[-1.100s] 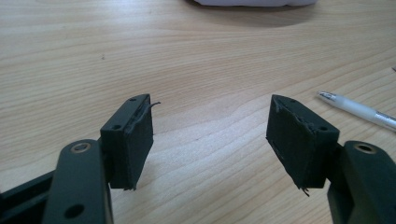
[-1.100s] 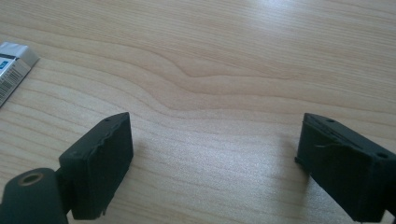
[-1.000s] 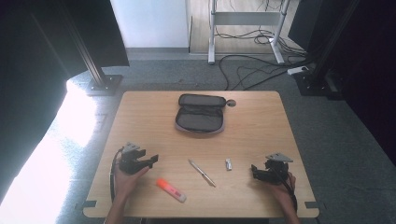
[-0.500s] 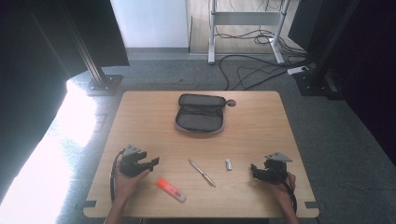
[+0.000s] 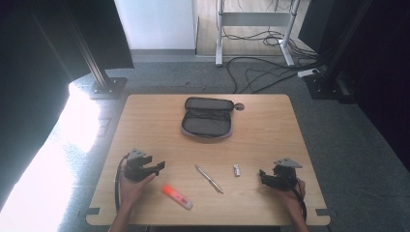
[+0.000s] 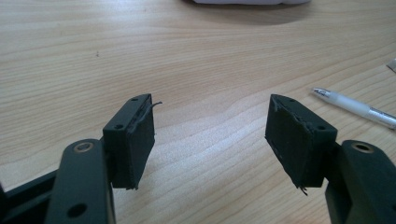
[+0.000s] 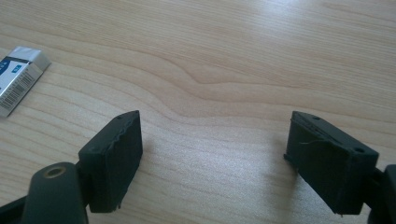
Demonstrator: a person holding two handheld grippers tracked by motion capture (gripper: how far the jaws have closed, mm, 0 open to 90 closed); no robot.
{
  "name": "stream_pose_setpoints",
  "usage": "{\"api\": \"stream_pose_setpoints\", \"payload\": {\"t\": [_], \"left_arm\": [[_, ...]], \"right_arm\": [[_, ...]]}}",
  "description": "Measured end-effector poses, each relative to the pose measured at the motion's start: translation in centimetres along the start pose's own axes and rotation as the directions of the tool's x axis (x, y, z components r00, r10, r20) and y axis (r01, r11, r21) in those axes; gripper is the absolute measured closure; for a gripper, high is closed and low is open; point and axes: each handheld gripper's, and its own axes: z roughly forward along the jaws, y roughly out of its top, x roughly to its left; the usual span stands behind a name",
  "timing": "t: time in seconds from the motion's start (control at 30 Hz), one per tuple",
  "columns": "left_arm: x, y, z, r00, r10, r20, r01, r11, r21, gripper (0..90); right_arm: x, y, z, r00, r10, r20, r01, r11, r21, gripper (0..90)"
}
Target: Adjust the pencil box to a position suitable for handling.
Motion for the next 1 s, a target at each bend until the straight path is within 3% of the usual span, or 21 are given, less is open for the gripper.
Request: {"api": "stream_pose_setpoints", "payload": {"t": [0.5, 0.7, 0.8, 0.87, 1.0], "left_arm": [[0.1, 0.6, 0.4, 0.9998, 0.004, 0.018, -0.003, 0.9999, -0.011, 33.9], [0.6, 1.7, -0.1, 0.9988, -0.037, 0.033, 0.039, 0.9974, -0.061, 34.2], [0.7, 1.7, 0.2, 0.9985, -0.050, 0.024, 0.051, 0.9972, -0.054, 34.3], [0.6, 1.8, 0.3, 0.9977, -0.055, 0.039, 0.057, 0.9970, -0.052, 34.3], [0.0, 3.0, 0.1, 0.9992, -0.019, 0.035, 0.021, 0.9979, -0.062, 33.7]], "right_arm": [[0.1, 0.2, 0.1, 0.9999, 0.014, 0.002, -0.014, 1.000, -0.009, 22.4], [0.3, 0.8, -0.3, 0.9996, 0.014, -0.023, -0.015, 0.999, -0.045, 22.6], [0.5, 1.0, -0.7, 0.9992, 0.007, -0.039, -0.010, 0.998, -0.063, 21.9], [0.6, 1.1, -1.0, 0.9989, 0.008, -0.047, -0.012, 0.997, -0.073, 21.9], [0.6, 1.4, -1.2, 0.9985, 0.021, -0.051, -0.025, 0.996, -0.080, 21.8]]}}
